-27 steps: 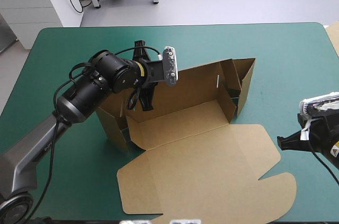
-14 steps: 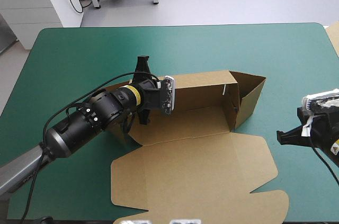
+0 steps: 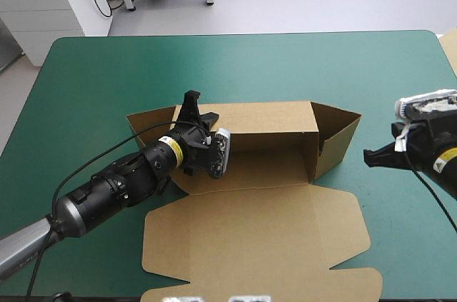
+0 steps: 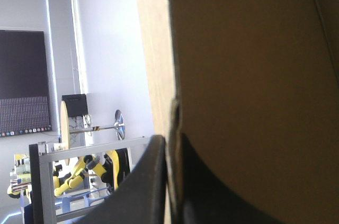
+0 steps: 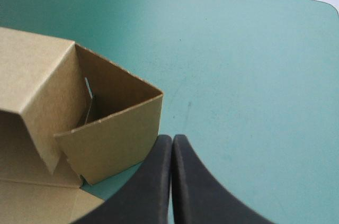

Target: Fold the box

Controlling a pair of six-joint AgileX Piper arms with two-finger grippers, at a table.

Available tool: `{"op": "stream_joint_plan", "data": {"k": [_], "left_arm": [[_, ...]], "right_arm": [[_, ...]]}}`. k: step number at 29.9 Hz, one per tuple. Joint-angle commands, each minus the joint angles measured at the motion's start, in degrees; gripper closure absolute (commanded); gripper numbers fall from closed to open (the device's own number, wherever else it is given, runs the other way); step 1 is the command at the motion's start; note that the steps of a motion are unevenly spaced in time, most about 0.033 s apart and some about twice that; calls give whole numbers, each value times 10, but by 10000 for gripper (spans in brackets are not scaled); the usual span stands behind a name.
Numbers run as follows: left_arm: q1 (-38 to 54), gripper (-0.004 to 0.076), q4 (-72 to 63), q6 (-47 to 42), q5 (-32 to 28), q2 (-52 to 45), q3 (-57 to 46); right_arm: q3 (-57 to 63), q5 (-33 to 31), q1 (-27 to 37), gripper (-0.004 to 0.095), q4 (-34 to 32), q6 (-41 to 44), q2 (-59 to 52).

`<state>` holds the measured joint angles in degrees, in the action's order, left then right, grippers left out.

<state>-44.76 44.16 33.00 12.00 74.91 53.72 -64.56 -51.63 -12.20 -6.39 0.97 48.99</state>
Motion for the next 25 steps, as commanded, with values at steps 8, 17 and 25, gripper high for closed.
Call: {"op": "stream_joint_plan", "data": {"k": [8, 17, 25], "left_arm": [[-5, 732, 13, -9, -24, -10, -9], [-5, 731, 13, -41, -1, -10, -9], [-5, 731, 13, -55, 6, -10, -9]], "right_arm": [[-164, 16, 4, 929, 38, -50, 174], [-332, -80, 4, 929, 64, -66, 360], [-374, -124, 4, 929, 101, -79, 448]]}}
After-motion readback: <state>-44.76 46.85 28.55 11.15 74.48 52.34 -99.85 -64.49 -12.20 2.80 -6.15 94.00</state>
